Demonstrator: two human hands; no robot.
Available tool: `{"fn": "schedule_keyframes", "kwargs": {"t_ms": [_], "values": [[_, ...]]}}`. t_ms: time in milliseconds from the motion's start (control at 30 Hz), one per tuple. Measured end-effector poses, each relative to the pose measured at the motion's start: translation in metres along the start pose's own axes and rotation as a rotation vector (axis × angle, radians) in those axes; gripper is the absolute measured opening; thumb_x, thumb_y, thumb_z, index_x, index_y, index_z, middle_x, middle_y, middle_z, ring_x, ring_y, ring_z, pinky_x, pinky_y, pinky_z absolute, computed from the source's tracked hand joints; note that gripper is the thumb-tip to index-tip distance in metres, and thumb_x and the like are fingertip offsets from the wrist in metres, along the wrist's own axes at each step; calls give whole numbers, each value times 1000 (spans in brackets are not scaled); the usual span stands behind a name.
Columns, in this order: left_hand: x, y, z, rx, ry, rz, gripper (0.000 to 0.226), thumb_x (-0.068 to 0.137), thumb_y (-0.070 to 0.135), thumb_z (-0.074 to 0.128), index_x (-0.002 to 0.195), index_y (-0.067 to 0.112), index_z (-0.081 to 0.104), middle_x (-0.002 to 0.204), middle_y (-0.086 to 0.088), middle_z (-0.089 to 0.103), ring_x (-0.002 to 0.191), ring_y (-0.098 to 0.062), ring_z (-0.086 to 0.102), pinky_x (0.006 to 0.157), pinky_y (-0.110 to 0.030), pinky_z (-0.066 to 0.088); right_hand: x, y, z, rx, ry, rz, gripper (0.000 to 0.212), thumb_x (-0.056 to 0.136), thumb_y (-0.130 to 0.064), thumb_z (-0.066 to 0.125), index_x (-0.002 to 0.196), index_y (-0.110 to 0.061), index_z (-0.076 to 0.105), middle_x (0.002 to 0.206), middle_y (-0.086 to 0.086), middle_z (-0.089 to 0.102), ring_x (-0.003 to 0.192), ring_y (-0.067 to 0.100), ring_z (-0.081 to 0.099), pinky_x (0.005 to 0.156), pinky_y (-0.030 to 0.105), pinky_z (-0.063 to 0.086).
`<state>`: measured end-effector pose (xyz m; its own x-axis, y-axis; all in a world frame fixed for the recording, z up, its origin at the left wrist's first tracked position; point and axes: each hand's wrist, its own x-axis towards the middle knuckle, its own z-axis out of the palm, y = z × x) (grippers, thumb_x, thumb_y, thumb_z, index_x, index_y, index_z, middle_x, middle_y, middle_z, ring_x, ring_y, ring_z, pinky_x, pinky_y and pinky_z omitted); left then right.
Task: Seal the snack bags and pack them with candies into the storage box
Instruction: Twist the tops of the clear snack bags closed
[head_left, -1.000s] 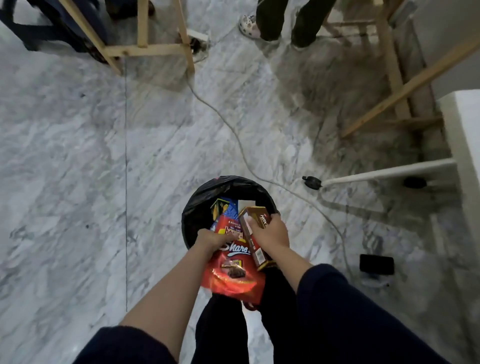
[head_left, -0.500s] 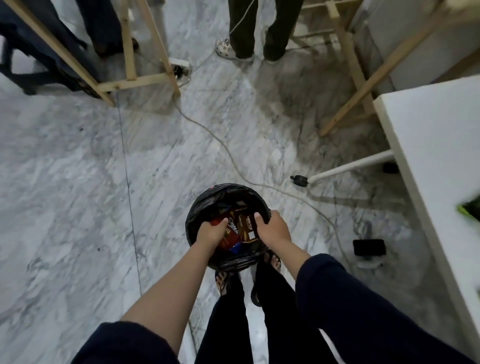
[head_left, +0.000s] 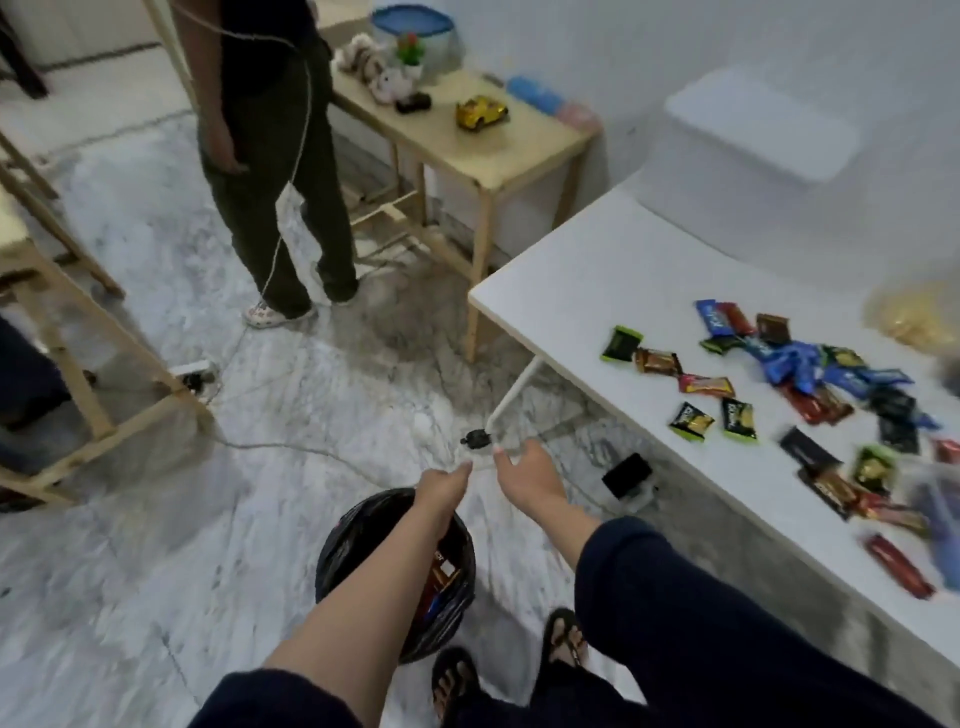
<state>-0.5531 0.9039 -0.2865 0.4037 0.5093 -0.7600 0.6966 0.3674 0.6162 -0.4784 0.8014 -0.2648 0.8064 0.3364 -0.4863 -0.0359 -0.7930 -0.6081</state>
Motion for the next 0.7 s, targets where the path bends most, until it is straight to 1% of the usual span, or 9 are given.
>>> {"fn": "schedule_keyframes", "kwargs": {"t_ms": [133,200,267,333,367,467,500,600,700], "values": [[-18,51,44,120,-42,133,35,87,42,58,91,7,55,72,-2,53,63,-16,51,51,-27,38,2,17,-62,98,172,19,63,92,-51,44,138,-9,38,140,12,48,125,30,48,100,38,42],[-29,74,73,156,-99,179,35,87,44,58,91,10,50,79,-5,55,69,-19,53,61,-30,48,3,30,-93,121,258,55,60,93,-48,45,136,-7,38,138,14,49,123,32,49,98,38,42],[-39,93,105,207,-142,235,34,88,42,57,93,9,52,93,-8,56,80,-23,56,78,-34,48,4,44,-121,173,324,93,64,92,-48,44,140,-7,34,140,14,46,126,32,46,100,40,41],[-50,109,140,265,-169,297,42,89,41,56,111,6,58,107,-10,58,97,-28,58,82,-33,45,4,61,-149,202,393,107,69,92,-52,43,143,-7,30,146,13,41,132,31,41,104,40,37],[-57,116,157,301,-192,332,44,89,42,56,113,5,59,110,-10,59,99,-29,59,83,-32,45,4,70,-164,207,428,109,70,91,-53,44,142,-7,31,146,12,40,132,30,40,105,39,36],[-77,135,212,402,-280,423,35,89,43,55,74,11,57,84,-7,58,70,-20,55,73,-29,41,8,101,-213,224,519,132,70,91,-53,46,142,-7,32,144,13,43,130,30,43,102,39,38],[-83,141,230,418,-302,444,35,89,41,55,68,13,54,79,-6,56,64,-17,51,70,-29,39,10,112,-230,223,540,138,69,91,-53,45,140,-6,33,142,15,45,128,31,45,99,38,39],[-98,157,284,441,-358,478,27,89,40,56,83,14,58,84,-4,57,75,-19,55,72,-28,40,20,146,-279,230,590,149,66,91,-52,45,137,-6,36,135,15,49,122,33,49,94,39,42],[-105,174,333,475,-387,534,34,88,42,56,65,19,48,74,-3,51,61,-13,46,60,-28,37,35,175,-326,249,663,152,56,91,-47,47,131,-8,41,127,15,56,114,33,54,91,39,45]]}}
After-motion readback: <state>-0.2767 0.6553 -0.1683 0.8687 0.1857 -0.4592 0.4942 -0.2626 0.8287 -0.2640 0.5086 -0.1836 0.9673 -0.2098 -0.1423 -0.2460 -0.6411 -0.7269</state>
